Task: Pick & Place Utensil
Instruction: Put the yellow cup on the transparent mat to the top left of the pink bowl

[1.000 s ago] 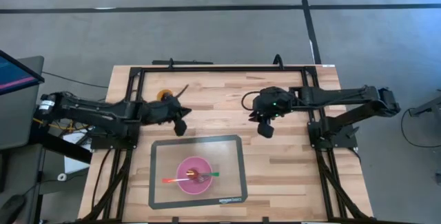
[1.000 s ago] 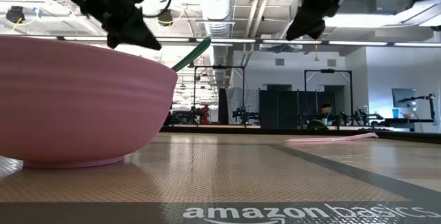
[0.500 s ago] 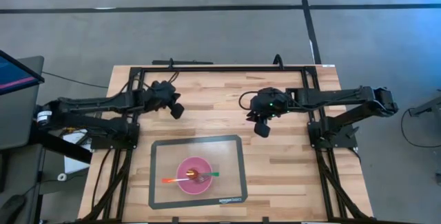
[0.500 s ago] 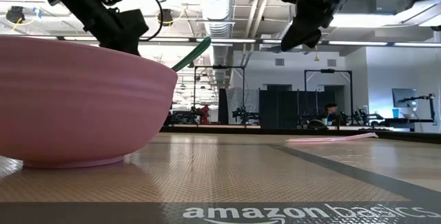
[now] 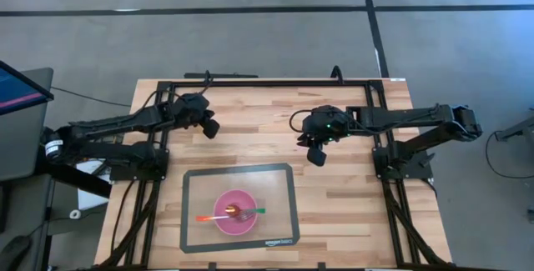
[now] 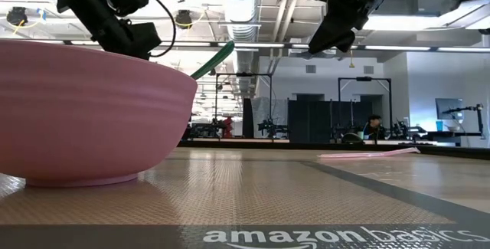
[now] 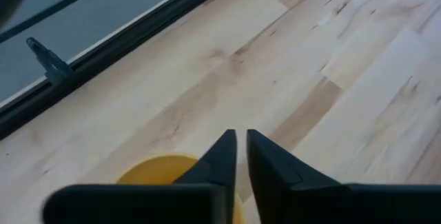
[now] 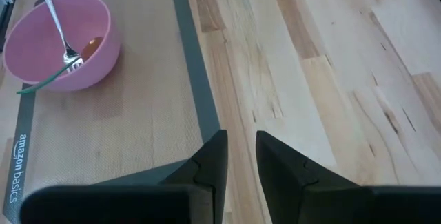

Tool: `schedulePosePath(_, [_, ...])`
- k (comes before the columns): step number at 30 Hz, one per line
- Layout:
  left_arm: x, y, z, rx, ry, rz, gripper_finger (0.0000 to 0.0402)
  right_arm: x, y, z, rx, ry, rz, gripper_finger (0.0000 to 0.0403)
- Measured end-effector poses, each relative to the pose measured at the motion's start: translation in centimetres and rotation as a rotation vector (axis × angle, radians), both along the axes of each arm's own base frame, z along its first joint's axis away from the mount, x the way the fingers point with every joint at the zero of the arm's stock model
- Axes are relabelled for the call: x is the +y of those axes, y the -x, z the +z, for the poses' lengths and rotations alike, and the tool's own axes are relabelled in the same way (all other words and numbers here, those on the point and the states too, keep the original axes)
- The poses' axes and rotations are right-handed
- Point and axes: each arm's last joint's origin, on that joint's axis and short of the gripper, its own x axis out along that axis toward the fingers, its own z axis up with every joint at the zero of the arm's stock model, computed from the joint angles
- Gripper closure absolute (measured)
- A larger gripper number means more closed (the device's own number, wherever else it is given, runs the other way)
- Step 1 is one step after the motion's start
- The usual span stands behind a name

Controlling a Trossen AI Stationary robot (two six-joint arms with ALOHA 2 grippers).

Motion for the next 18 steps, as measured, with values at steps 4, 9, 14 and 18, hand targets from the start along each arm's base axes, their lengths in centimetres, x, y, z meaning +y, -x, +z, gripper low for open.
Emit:
schedulePosePath(4, [0.1,0.1,0.0,0.003,-0.004,0.003,0.0322,0.0,0.0,0.0,0.000,0.001,0.000,0.0332])
schedulePosePath(9, [0.0,0.3,-0.3,0.039,0.021,0.010,0.0285,0.0,0.0,0.0,-0.001,0.003,0.002,0.0332])
schedulePosePath(14, [0.0,0.4,-0.8,0.072,0.059,0.026,0.0275,0.0,0.0,0.0,-0.001,0.003,0.002,0.0332])
schedulePosePath(18, [0.0,0.0,-1.2,0.086,0.083,0.005,0.0275,0.0,0.0,0.0,-0.001,0.003,0.003,0.0332])
